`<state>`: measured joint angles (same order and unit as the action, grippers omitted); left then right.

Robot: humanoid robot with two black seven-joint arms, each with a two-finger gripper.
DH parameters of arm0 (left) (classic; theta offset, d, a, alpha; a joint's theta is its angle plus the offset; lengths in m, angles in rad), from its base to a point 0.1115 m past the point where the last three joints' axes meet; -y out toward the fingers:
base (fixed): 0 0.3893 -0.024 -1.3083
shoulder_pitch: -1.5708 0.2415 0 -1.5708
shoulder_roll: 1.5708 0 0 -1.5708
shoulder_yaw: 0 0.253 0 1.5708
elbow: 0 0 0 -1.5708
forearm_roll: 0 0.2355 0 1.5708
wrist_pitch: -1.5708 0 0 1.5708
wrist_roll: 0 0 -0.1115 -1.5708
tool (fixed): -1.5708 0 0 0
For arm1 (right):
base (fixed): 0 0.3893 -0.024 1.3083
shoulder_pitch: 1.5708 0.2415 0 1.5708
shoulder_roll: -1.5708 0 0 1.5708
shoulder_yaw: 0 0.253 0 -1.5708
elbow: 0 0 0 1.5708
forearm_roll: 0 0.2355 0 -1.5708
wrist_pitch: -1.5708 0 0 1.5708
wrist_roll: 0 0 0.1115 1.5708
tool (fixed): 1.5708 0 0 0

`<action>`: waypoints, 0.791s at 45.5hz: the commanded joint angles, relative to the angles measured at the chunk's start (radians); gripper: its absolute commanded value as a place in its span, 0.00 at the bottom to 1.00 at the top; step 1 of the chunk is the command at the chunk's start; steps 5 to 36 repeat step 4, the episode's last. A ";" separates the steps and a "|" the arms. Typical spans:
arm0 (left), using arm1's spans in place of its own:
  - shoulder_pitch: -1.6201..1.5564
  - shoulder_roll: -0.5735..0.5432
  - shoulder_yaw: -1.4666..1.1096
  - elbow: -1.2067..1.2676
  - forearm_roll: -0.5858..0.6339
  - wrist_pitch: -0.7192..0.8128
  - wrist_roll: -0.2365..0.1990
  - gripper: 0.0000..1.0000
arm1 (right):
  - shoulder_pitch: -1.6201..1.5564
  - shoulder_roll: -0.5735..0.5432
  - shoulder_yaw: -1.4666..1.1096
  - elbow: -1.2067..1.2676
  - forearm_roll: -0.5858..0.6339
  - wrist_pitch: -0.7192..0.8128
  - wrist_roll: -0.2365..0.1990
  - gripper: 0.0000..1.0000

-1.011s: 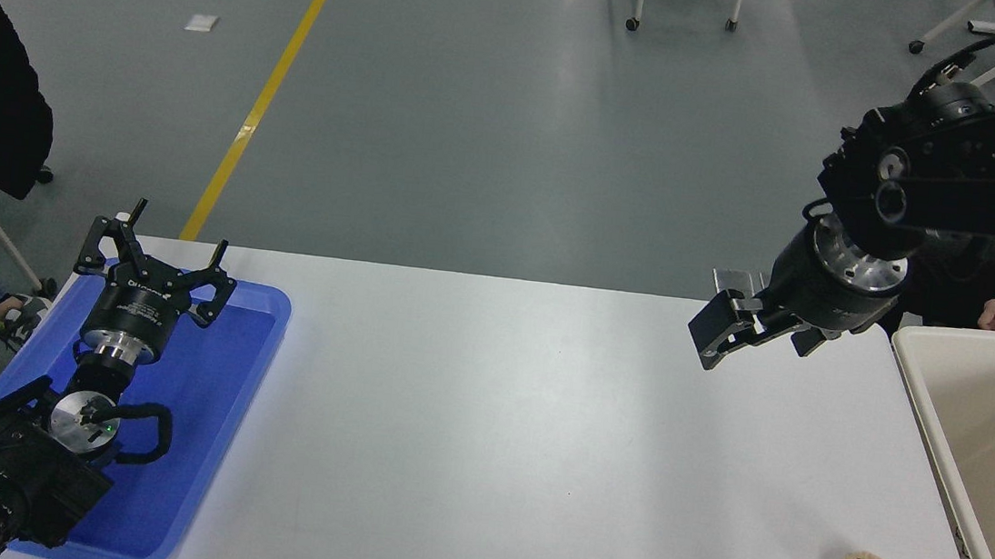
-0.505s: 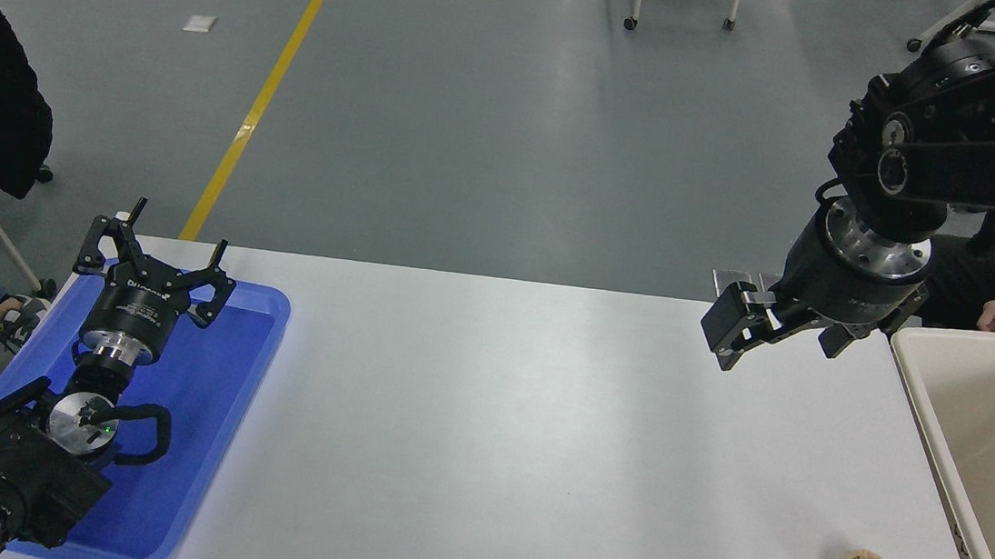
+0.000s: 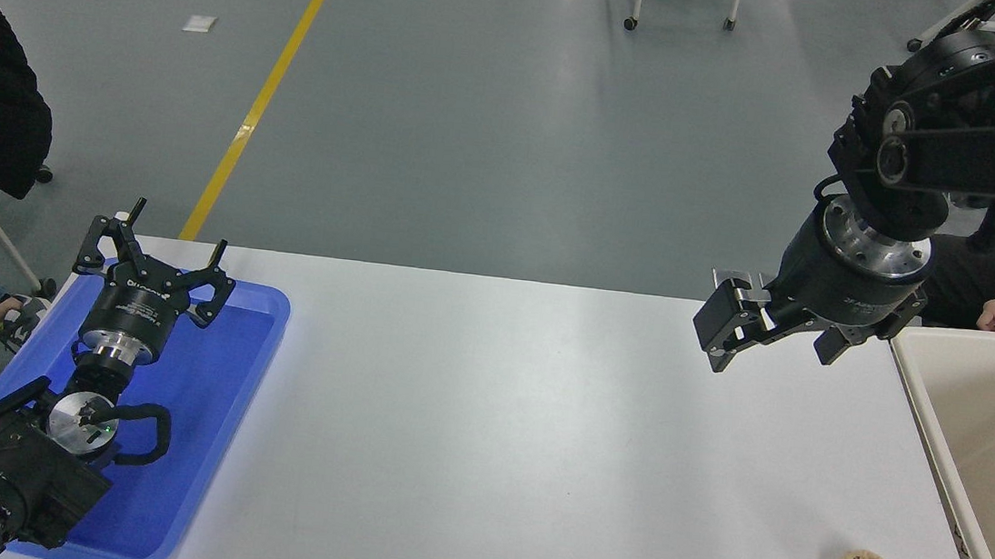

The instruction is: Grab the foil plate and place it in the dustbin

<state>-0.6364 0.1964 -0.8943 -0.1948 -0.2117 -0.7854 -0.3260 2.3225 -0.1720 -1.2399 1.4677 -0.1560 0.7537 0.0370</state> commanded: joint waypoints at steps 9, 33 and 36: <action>0.000 0.000 0.000 0.000 0.000 0.000 0.001 1.00 | 0.020 -0.049 -0.003 0.002 -0.011 0.001 0.000 1.00; 0.000 0.000 0.000 0.000 0.000 0.000 0.001 1.00 | 0.020 -0.049 -0.003 0.002 -0.011 0.001 0.000 1.00; 0.000 0.000 0.000 0.000 0.000 0.000 0.001 1.00 | 0.020 -0.049 -0.003 0.002 -0.011 0.001 0.000 1.00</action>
